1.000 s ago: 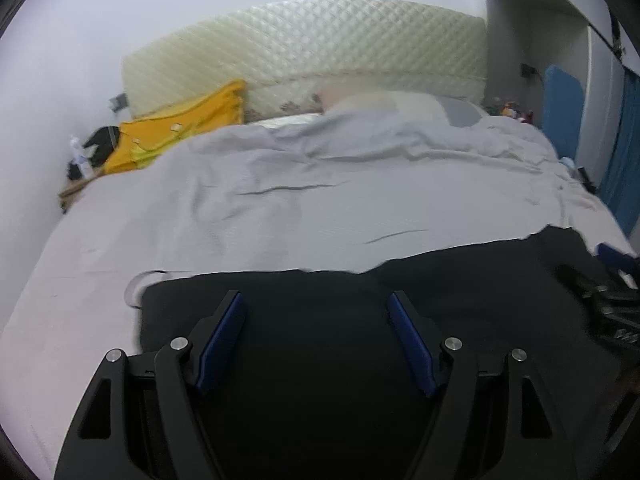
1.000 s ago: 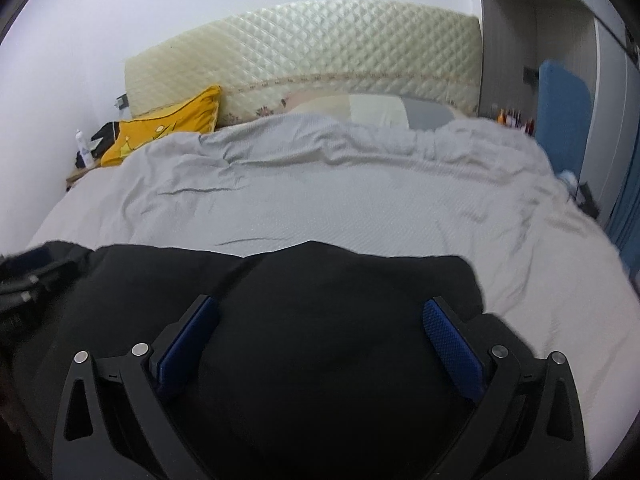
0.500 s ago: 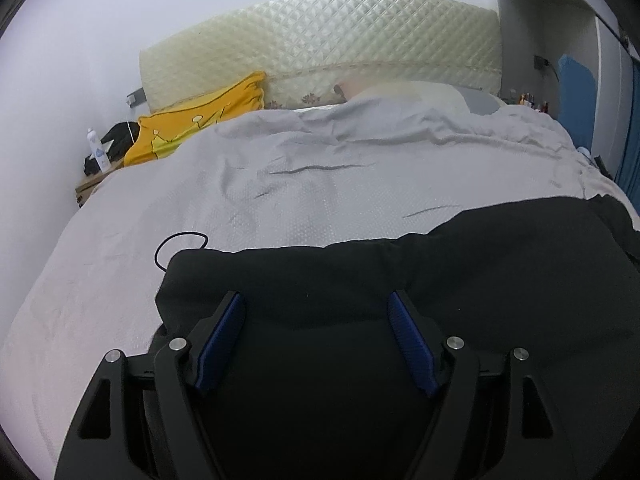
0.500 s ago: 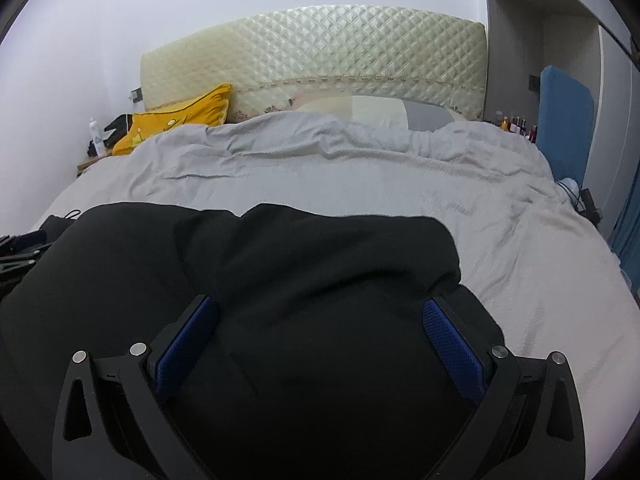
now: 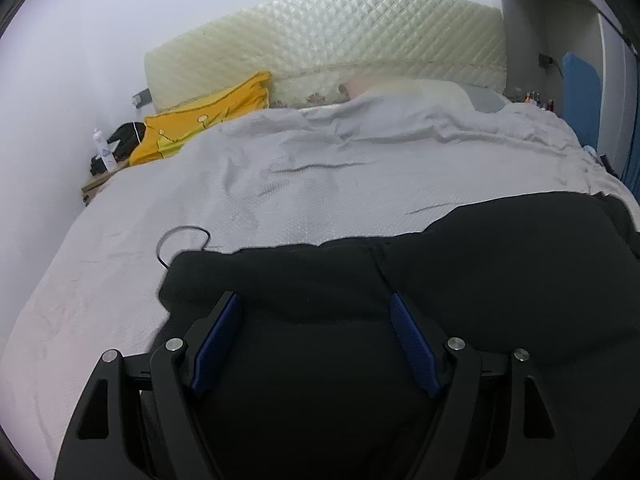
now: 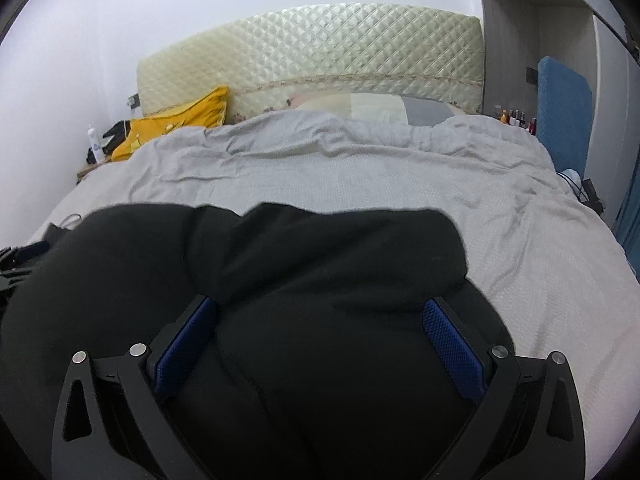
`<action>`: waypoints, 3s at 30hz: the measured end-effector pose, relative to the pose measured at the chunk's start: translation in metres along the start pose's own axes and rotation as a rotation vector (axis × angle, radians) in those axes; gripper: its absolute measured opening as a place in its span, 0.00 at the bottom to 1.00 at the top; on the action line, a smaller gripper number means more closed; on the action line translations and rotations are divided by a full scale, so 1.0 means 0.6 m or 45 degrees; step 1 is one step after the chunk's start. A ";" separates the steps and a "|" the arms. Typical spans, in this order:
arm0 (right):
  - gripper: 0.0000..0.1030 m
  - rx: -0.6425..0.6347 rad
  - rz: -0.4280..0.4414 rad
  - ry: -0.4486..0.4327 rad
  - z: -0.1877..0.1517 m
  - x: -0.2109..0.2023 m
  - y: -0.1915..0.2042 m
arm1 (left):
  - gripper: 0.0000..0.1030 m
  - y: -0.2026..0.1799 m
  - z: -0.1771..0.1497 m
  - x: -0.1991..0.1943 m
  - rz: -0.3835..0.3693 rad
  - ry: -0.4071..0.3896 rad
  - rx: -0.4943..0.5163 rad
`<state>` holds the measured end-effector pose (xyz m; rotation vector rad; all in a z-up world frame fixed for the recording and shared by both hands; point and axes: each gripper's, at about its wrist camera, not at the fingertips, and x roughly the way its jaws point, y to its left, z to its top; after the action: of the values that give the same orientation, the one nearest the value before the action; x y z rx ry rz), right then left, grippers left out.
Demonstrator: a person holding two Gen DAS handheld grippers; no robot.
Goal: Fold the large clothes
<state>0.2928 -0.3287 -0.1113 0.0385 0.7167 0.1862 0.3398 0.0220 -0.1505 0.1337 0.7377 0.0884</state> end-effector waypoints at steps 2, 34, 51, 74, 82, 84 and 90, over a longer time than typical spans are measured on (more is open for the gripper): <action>0.94 -0.006 0.038 -0.055 0.002 -0.027 0.013 | 0.74 -0.009 -0.001 -0.024 -0.062 -0.026 -0.017; 1.00 0.003 0.094 -0.357 0.129 -0.330 0.092 | 0.75 -0.026 0.117 -0.347 -0.188 -0.163 -0.043; 1.00 -0.039 0.206 -0.618 0.073 -0.714 0.140 | 0.76 -0.031 0.023 -0.738 -0.407 -0.429 -0.031; 1.00 0.031 0.172 -0.330 -0.114 -0.680 0.171 | 0.78 -0.039 -0.149 -0.680 -0.337 -0.168 -0.083; 1.00 0.047 0.138 -0.290 -0.138 -0.652 0.164 | 0.78 -0.030 -0.167 -0.647 -0.322 -0.116 -0.114; 1.00 0.042 0.124 -0.283 -0.142 -0.649 0.165 | 0.78 -0.030 -0.170 -0.641 -0.324 -0.104 -0.116; 1.00 0.058 0.111 -0.259 -0.148 -0.638 0.159 | 0.78 -0.023 -0.176 -0.629 -0.307 -0.086 -0.131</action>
<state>-0.0631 -0.3077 0.0797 0.1303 0.5163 0.2461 -0.0090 -0.0300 0.0205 -0.0506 0.6757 -0.1071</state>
